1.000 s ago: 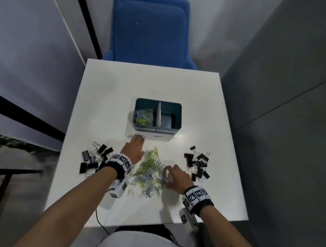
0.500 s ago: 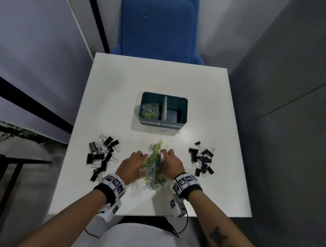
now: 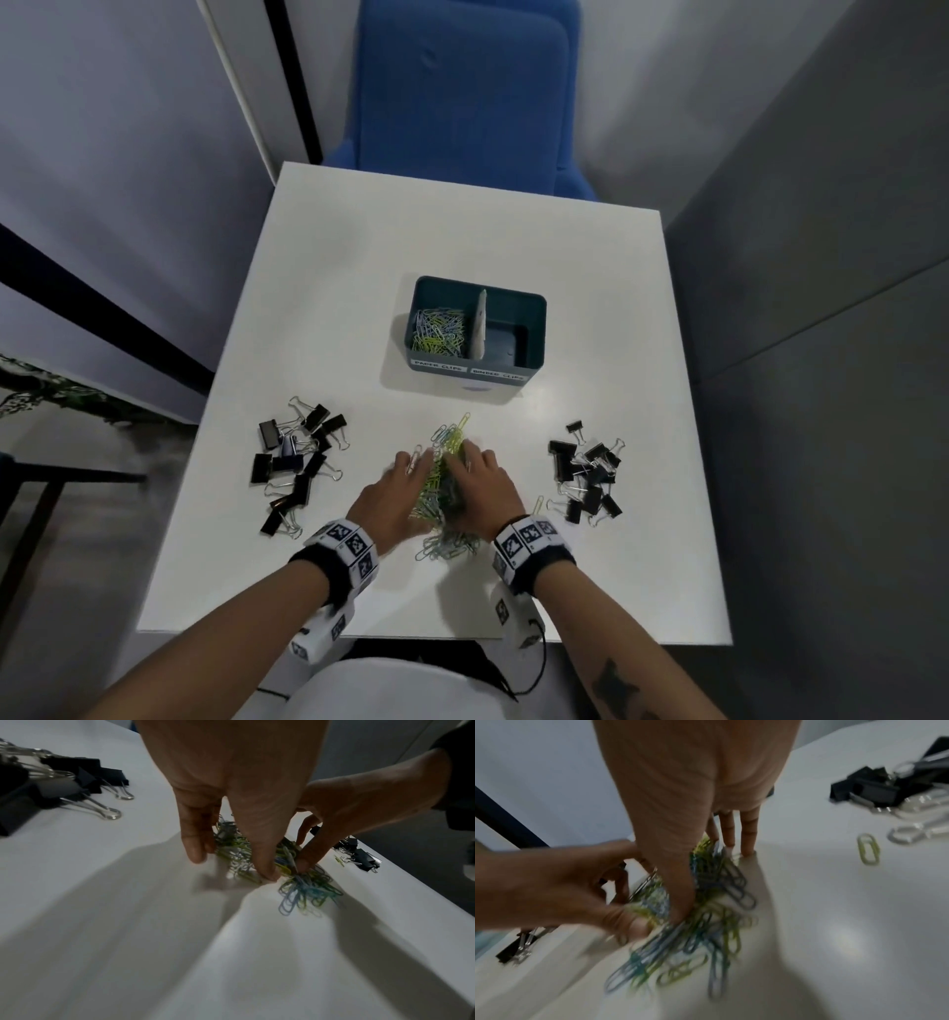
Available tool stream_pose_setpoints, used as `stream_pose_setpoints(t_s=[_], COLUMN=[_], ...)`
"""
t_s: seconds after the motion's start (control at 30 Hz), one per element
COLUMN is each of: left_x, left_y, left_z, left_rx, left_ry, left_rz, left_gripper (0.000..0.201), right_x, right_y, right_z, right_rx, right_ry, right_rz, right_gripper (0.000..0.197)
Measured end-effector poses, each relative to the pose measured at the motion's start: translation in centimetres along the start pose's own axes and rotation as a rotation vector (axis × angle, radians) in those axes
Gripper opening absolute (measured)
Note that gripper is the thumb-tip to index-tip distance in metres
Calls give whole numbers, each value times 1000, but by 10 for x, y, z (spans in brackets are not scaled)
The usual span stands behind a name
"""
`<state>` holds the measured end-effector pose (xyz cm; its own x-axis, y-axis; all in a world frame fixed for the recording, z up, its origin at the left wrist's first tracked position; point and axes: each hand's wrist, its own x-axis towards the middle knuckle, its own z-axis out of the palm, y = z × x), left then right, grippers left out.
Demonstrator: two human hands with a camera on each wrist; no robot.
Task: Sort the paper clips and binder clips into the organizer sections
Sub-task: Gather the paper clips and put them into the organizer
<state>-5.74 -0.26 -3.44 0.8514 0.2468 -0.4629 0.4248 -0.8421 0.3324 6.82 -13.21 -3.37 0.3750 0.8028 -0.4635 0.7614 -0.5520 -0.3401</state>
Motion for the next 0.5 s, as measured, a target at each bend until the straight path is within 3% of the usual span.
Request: stream_pose_setpoints(t_s=[0.27, 0.5], left_x=[16, 22], left_y=[-2, -18], left_z=[-12, -25], left_rx=[-77, -175], left_ry=[45, 113], left_rz=[26, 0], left_gripper=[32, 5], right_x=[-3, -3], right_y=[4, 7], right_z=[1, -21], right_rx=[114, 196], right_ry=[103, 175], right_rz=[82, 145], right_gripper=[39, 13])
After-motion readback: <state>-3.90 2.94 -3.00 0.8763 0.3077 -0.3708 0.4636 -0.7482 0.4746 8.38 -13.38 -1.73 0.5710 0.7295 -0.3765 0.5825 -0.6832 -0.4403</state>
